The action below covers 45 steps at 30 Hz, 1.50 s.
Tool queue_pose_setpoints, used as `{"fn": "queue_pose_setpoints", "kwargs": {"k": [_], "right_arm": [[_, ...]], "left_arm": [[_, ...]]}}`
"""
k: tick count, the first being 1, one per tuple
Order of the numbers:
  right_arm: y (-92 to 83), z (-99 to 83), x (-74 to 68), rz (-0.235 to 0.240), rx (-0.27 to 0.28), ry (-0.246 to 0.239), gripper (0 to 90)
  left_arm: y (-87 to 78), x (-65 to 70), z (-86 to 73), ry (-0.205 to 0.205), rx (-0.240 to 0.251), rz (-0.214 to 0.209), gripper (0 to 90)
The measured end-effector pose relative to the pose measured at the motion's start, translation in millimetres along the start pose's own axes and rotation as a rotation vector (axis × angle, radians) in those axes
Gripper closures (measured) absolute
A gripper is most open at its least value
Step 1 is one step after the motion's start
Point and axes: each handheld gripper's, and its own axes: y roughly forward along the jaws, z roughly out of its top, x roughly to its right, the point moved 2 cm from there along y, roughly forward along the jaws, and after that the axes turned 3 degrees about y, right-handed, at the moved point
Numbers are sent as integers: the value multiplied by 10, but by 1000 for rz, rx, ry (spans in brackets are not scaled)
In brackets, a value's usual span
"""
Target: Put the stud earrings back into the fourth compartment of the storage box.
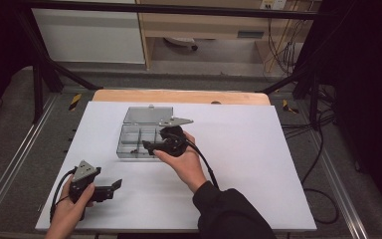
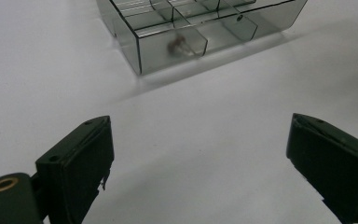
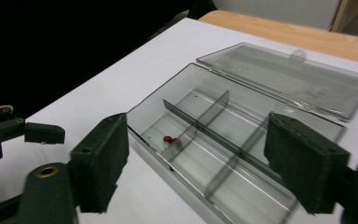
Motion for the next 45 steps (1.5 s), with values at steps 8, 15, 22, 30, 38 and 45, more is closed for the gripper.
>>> {"fn": "queue_pose_setpoints", "kwargs": {"k": [8,15,22,30,38,45], "right_arm": [[-498,-135,217,-54,54,-41,77],[-973,-376,535,-141,80,-65,66],[-1413,-652,827,-174,124,-7,71],[-1889,-872,1055,-260,160,-15,87],[-2165,-1195,1243,-321,216,41,49],[-2256,-1352,1370,-363,246,82,57]], "left_arm": [[-3,1,-3,-10,10,3,77],[-10,10,2,-12,29,-5,77],[-59,-21,-13,-38,58,11,80],[-157,-90,-5,-114,138,-3,87],[-241,-111,-66,-100,158,0,83],[-256,-116,-53,-86,176,1,84]]}}
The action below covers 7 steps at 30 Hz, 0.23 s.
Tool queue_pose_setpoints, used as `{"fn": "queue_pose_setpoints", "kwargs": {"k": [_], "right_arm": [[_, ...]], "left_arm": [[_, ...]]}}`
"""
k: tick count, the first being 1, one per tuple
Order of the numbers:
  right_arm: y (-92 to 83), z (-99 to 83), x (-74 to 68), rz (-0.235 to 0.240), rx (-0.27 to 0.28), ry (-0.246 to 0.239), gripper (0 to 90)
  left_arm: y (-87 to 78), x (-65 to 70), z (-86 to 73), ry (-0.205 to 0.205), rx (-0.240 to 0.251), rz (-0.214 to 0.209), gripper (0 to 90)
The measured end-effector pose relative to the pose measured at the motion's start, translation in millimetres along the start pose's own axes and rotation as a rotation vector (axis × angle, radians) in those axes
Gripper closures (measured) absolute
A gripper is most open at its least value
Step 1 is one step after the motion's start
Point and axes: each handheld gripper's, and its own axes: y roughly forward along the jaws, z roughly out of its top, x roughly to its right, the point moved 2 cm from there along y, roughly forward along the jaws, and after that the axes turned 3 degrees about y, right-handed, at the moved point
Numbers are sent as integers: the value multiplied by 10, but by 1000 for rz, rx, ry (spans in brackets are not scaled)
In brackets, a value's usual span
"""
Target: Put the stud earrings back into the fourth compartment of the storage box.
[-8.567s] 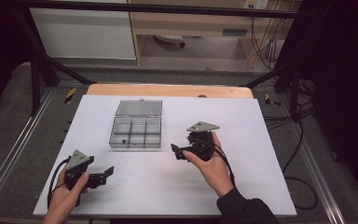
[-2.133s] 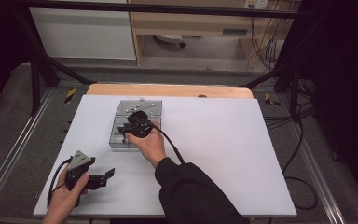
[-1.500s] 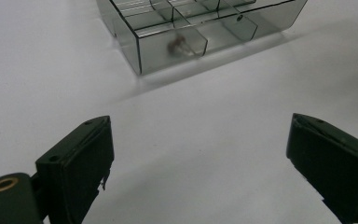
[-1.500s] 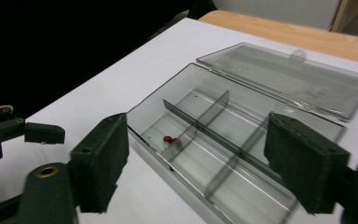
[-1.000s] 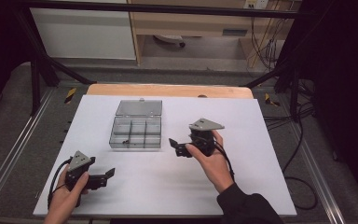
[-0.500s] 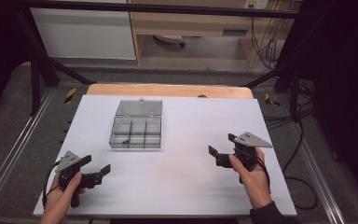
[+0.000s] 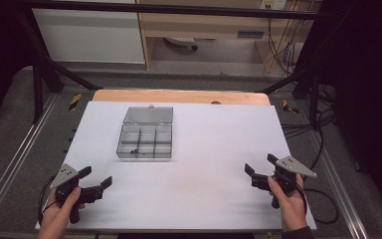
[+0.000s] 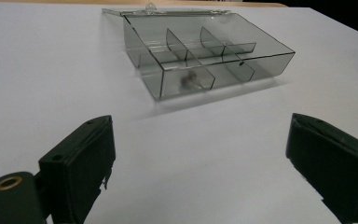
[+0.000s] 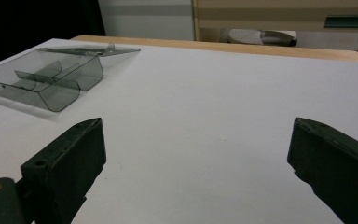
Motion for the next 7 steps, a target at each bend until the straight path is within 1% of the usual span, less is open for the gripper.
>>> {"fn": "queue_pose_setpoints", "kwargs": {"k": [1,3,4,6,7], "right_arm": [[6,-6,5,-2,-1,0,60],[25,-23,-2,-8,-12,-23,59],[41,-40,-10,-11,-23,-42,59],[88,-91,-30,-23,-56,-80,54],[117,-122,-34,-26,-73,-85,52]], "left_arm": [[8,7,3,2,0,-3,84],[20,13,5,1,-3,-8,83],[24,12,5,6,-7,-9,83],[40,18,6,1,-10,-13,83],[48,21,6,2,-16,-10,83]]}}
